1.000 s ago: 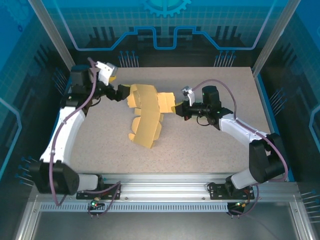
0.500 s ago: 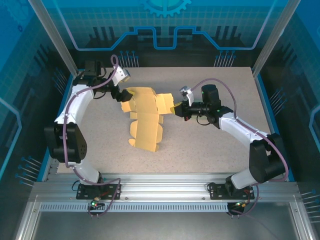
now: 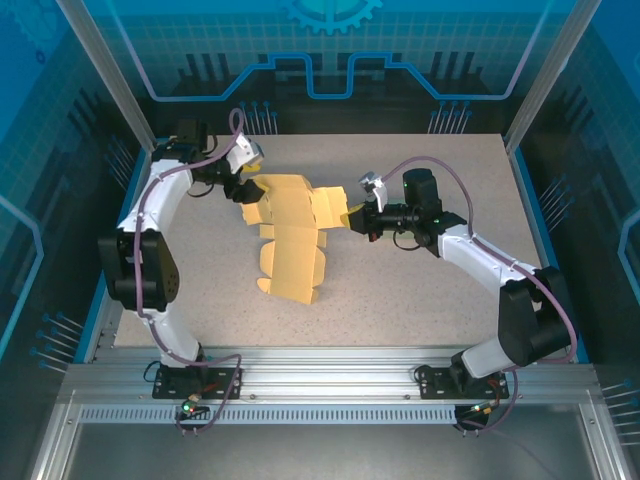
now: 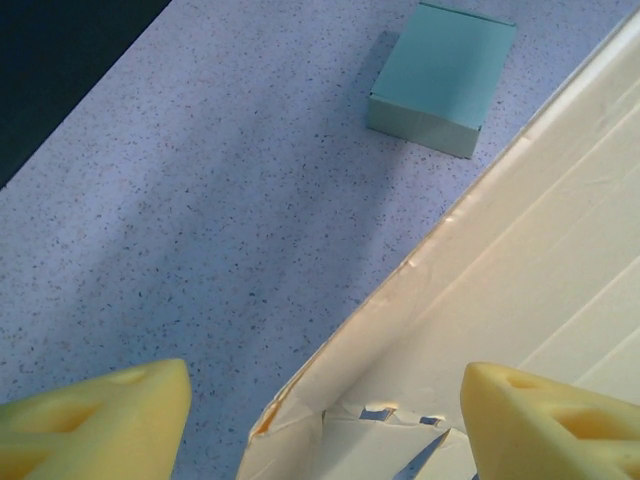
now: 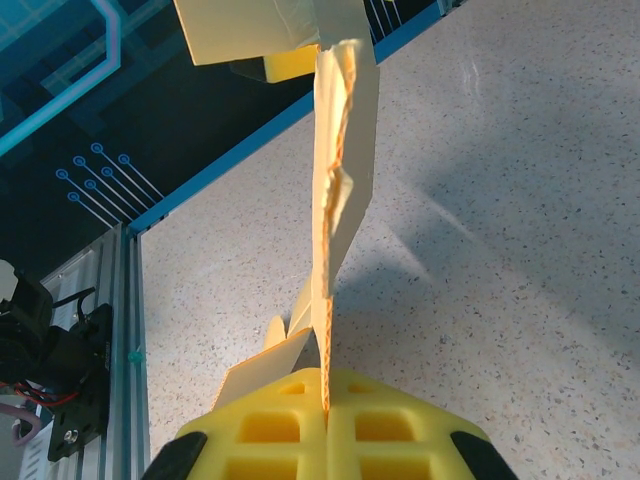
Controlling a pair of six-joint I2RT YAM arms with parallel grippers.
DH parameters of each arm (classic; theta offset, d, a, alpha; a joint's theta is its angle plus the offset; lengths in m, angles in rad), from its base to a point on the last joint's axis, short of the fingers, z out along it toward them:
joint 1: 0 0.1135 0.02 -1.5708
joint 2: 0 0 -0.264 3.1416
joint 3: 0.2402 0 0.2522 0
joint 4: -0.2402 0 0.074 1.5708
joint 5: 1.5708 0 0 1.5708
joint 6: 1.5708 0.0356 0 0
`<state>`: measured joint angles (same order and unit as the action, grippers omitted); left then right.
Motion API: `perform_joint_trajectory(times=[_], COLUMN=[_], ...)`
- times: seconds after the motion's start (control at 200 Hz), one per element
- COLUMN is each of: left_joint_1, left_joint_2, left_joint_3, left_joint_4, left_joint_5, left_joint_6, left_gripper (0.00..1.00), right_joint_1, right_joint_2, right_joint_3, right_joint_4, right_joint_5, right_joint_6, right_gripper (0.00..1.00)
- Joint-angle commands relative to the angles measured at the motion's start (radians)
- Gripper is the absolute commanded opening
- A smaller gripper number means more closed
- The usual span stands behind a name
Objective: Fold the paper box
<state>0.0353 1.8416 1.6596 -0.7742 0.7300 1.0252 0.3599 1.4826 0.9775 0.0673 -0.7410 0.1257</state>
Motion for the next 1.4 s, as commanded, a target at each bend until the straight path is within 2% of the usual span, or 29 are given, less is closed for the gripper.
perform_joint_trajectory(times=[0.0,0.07,0.21,0.285,0.335,0.47,0.515,0.58,0.6,0.65,0.74,0.78,0.8,0.815,0.92,1.181,1.306,1.396], left_joint_1=[-0.012,-0.027,-0.037,-0.04,-0.044,-0.067,-0.082,-0.112,-0.122,-0.148,-0.203,-0.225,-0.235,-0.243,-0.301,-0.456,-0.526,-0.571], left_joint_2=[0.023,0.031,0.04,0.033,0.022,-0.039,-0.07,-0.12,-0.136,-0.178,-0.261,-0.293,-0.307,-0.317,-0.361,-0.39,-0.403,-0.398], left_joint_3=[0.04,0.04,0.039,0.034,0.026,-0.037,-0.075,-0.136,-0.157,-0.225,-0.361,-0.417,-0.442,-0.458,-0.538,-0.648,-0.714,-0.766], left_joint_4=[-0.053,-0.062,-0.061,-0.047,-0.031,0.039,0.077,0.148,0.172,0.247,0.393,0.457,0.484,0.501,0.548,0.517,0.615,0.724], left_joint_5=[0.009,-0.021,-0.025,-0.025,-0.033,-0.048,-0.07,-0.129,-0.151,-0.203,-0.302,-0.342,-0.362,-0.374,-0.462,-0.706,-0.773,-0.865], left_joint_6=[0.048,0.063,0.051,0.036,0.025,0.003,-0.002,-0.021,-0.026,-0.04,-0.048,-0.056,-0.065,-0.067,-0.092,-0.084,-0.087,-0.074], left_gripper=[0.65,0.63,0.29,0.26,0.2,0.11,0.07,0.06,0.06,0.07,0.07,0.08,0.08,0.08,0.08,0.09,0.09,0.09], right_joint_1=[0.011,0.011,0.008,0.003,-0.002,-0.026,-0.038,-0.064,-0.072,-0.096,-0.14,-0.159,-0.167,-0.172,-0.186,-0.191,-0.202,-0.18], right_joint_2=[-0.007,-0.011,-0.019,-0.025,-0.032,-0.07,-0.088,-0.117,-0.125,-0.146,-0.18,-0.192,-0.196,-0.2,-0.215,-0.202,-0.175,-0.151], right_joint_3=[0.03,0.028,0.026,0.021,0.012,-0.029,-0.045,-0.066,-0.072,-0.086,-0.092,-0.117,-0.117,-0.117,-0.124,-0.07,-0.01,0.025], right_joint_4=[0.002,0.004,-0.007,-0.01,-0.012,-0.012,-0.016,-0.027,-0.032,-0.05,-0.088,-0.11,-0.12,-0.126,-0.117,-0.169,-0.253,-0.31], right_joint_5=[-0.029,-0.029,-0.023,-0.021,-0.017,0.017,0.028,0.032,0.033,0.035,0.042,0.051,0.053,0.054,0.125,0.27,0.337,0.391], right_joint_6=[-0.007,-0.006,-0.01,-0.009,-0.008,0.006,0.011,0.019,0.022,0.025,0.016,0.012,0.007,0.005,0.017,0.064,0.115,0.143], right_gripper=[0.0,0.0,0.0,0.0,0.0,0.0,0.05,0.17,0.24,0.49,0.62,0.77,0.96,0.99,1.0,1.0,1.0,1.0])
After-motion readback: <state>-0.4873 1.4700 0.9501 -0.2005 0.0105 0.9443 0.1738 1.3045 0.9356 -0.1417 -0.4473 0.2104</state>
